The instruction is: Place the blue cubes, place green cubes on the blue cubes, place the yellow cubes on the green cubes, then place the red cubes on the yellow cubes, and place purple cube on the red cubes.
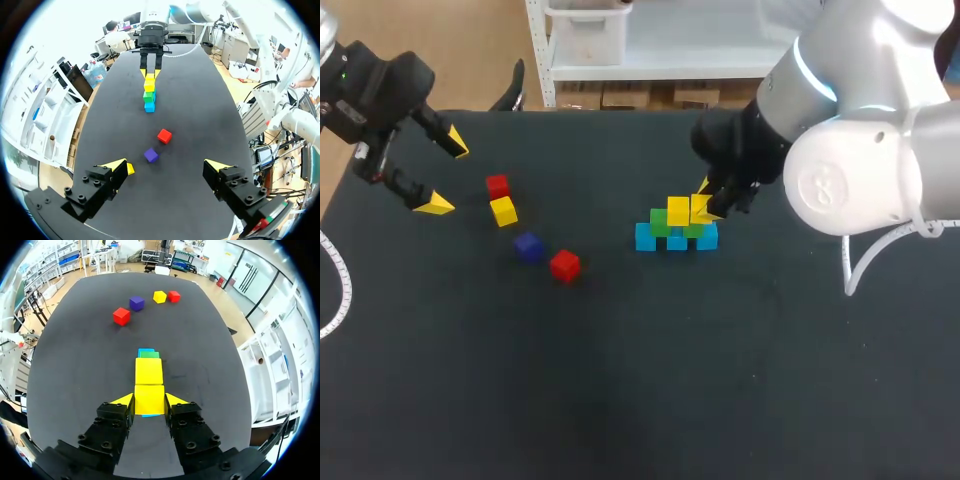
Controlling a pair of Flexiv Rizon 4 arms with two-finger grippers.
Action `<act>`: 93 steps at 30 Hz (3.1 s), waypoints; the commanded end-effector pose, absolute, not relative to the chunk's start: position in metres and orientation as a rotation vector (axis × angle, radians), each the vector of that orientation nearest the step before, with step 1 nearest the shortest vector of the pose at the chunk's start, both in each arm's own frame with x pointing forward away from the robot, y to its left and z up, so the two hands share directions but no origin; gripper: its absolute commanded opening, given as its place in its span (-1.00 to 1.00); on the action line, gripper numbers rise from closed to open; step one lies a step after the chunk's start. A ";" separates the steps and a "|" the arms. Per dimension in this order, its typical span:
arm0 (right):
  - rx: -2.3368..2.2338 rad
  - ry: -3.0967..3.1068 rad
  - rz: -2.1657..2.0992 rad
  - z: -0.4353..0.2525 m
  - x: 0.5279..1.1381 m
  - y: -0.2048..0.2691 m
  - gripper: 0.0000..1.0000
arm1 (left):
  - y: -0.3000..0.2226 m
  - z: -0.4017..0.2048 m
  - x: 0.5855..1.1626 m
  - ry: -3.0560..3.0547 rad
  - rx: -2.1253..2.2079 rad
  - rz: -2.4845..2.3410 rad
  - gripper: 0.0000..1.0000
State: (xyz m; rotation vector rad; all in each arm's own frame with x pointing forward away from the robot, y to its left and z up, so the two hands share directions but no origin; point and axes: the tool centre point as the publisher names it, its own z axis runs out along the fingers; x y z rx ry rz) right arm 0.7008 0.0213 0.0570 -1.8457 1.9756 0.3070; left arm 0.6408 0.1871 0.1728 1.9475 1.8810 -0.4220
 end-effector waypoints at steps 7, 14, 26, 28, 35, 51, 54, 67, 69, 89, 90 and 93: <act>-1.853 1.976 0.318 0.056 0.703 0.022 -1.00 | 0.188 0.173 0.641 1.877 1.949 -0.423 1.00; -1.858 1.976 0.324 0.056 0.703 0.022 -1.00 | 0.188 0.173 0.641 1.877 1.949 -0.423 1.00; -1.864 1.978 0.328 0.055 0.704 0.022 -0.87 | 0.188 0.173 0.641 1.877 1.949 -0.423 1.00; -1.865 1.978 0.328 0.055 0.704 0.022 -0.76 | 0.188 0.173 0.641 1.877 1.949 -0.423 1.00; -1.866 1.979 0.331 0.054 0.704 0.023 -0.62 | 0.188 0.173 0.641 1.877 1.949 -0.423 1.00; -1.872 1.980 0.337 0.054 0.706 0.025 -0.40 | 0.188 0.173 0.641 1.877 1.949 -0.423 1.00; -1.872 1.982 0.337 0.053 0.707 0.025 -0.40 | 0.188 0.173 0.641 1.877 1.949 -0.423 1.00; -1.875 1.981 0.344 0.053 0.707 0.025 -0.10 | 0.188 0.173 0.641 1.877 1.949 -0.423 1.00; -1.875 1.981 0.345 0.053 0.707 0.025 -0.01 | 0.188 0.173 0.641 1.877 1.949 -0.423 1.00; -1.804 1.878 0.461 0.076 0.717 -0.016 1.00 | 0.188 0.173 0.641 1.877 1.949 -0.423 1.00; -1.798 1.868 0.477 0.077 0.716 -0.022 1.00 | 0.188 0.173 0.641 1.877 1.949 -0.423 1.00; -1.788 1.835 0.529 0.079 0.716 -0.036 1.00 | 0.188 0.173 0.641 1.877 1.949 -0.423 1.00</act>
